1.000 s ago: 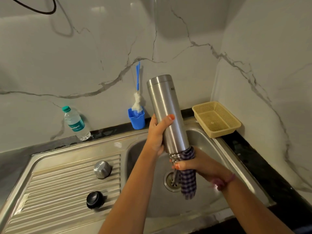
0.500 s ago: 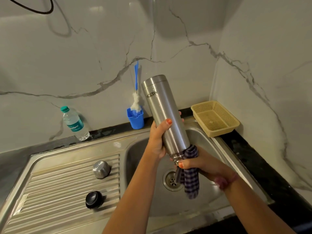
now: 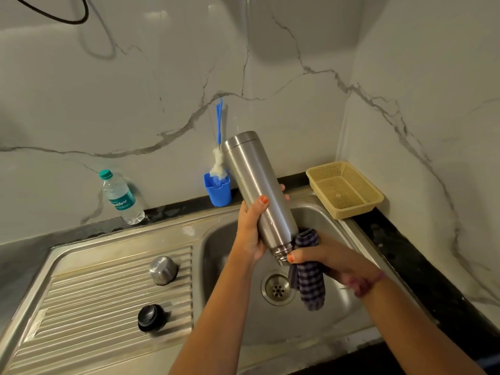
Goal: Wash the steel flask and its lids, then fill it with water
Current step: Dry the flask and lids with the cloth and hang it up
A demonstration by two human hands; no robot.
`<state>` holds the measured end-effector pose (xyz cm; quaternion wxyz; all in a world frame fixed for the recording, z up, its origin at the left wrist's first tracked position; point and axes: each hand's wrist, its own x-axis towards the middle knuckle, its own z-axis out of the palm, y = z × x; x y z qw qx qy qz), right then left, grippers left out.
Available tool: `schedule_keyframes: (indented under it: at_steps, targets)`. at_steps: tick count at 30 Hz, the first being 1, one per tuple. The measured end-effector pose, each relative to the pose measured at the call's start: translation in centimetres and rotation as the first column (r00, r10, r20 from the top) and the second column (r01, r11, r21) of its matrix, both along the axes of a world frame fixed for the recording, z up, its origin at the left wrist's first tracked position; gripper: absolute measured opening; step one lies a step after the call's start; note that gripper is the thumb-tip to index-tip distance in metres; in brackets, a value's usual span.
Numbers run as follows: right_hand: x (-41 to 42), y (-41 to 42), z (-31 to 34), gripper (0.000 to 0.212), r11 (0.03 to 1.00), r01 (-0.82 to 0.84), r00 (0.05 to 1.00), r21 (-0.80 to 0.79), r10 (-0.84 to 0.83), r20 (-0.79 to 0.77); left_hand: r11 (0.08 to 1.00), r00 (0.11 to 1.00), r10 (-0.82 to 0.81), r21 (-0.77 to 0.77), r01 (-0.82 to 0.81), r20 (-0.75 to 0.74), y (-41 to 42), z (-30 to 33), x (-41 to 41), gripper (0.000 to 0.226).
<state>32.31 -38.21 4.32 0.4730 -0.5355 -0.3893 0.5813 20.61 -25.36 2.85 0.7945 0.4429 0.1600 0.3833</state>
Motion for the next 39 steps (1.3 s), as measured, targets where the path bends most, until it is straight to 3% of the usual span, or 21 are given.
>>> schedule_keyframes:
  at_steps: [6, 9, 12, 15, 18, 20, 21, 23, 25, 27, 29, 31, 33, 36, 39]
  targets:
    - [-1.5, -0.1, -0.7, 0.063, 0.993, -0.118, 0.988, -0.022, 0.115, -0.102, 0.958, 0.961, -0.241, -0.124, 0.258, 0.138, 0.0, -0.9, -0.2, 0.111]
    - [-1.9, -0.1, -1.1, 0.057, 0.989, -0.150, 0.971, 0.015, 0.150, -0.184, 0.911, 0.901, -0.383, -0.078, 0.405, 0.205, -0.1, -0.7, -0.1, 0.087]
    - [-2.7, -0.3, -1.4, 0.049, 0.997, -0.075, 0.978, 0.012, 0.075, -0.194, 0.936, 0.928, -0.330, -0.069, 0.346, 0.170, 0.3, -0.4, -0.3, 0.088]
    - [-3.4, -0.3, -1.0, 0.033, 0.991, 0.109, 0.989, 0.073, -0.116, 0.092, 0.984, 0.984, -0.172, -0.058, 0.170, -0.036, 0.7, 0.4, -1.2, 0.106]
    - [-3.0, 0.1, -1.1, 0.036, 0.945, 0.280, 0.824, 0.172, -0.328, 0.461, 0.999, 0.987, 0.053, -0.005, -0.054, -0.150, 0.4, 1.1, -1.2, 0.099]
    - [-2.6, 0.3, -1.1, 0.045, 0.953, 0.247, 0.793, 0.176, -0.304, 0.527, 0.993, 0.979, 0.119, 0.006, -0.119, -0.163, 0.0, 1.2, -1.0, 0.089]
    - [-2.3, 0.3, -1.0, 0.044, 0.969, 0.205, 0.839, 0.139, -0.247, 0.485, 0.992, 0.980, 0.120, -0.008, -0.122, -0.156, -0.2, 1.3, -1.0, 0.092]
    - [-1.8, 0.0, -0.8, 0.043, 0.997, 0.070, 0.965, 0.028, -0.074, 0.253, 0.996, 0.988, 0.071, -0.050, -0.078, -0.136, -0.5, 1.2, -0.9, 0.105]
    - [-1.5, -0.4, -1.1, 0.050, 0.998, -0.060, 0.998, -0.017, 0.060, 0.002, 0.996, 0.991, 0.023, -0.079, -0.034, -0.129, -0.7, 1.1, -0.8, 0.108]
    - [-1.4, -0.7, -1.4, 0.053, 0.997, -0.075, 0.988, -0.007, 0.074, -0.135, 0.993, 0.988, 0.038, -0.106, -0.054, -0.150, -1.0, 1.1, -0.6, 0.113]
    - [-1.7, -0.9, -1.5, 0.054, 0.999, 0.037, 0.987, 0.002, -0.036, -0.157, 0.984, 0.985, 0.078, -0.144, -0.100, -0.155, -1.2, 1.2, -0.5, 0.118]
    - [-2.3, -0.8, -1.3, 0.066, 0.969, 0.248, 0.966, 0.007, -0.247, -0.070, 0.979, 0.984, 0.115, -0.154, -0.136, -0.136, -1.1, 1.3, -0.6, 0.119]
    - [-3.4, -0.6, -0.6, 0.084, 0.907, 0.412, 0.879, 0.091, -0.422, 0.221, 0.978, 0.981, 0.143, -0.133, -0.160, -0.130, -1.0, 1.1, -0.6, 0.118]
    - [-4.8, 0.1, -0.9, 0.101, 0.863, 0.411, 0.617, 0.292, -0.500, 0.608, 0.978, 0.977, 0.139, -0.130, -0.160, -0.160, -1.5, 0.8, -0.4, 0.119]
    - [-5.5, 0.9, -0.8, 0.099, 0.848, 0.389, 0.459, 0.359, -0.517, 0.723, 0.985, 0.971, 0.138, -0.072, -0.155, -0.196, -1.7, 0.8, -0.6, 0.118]
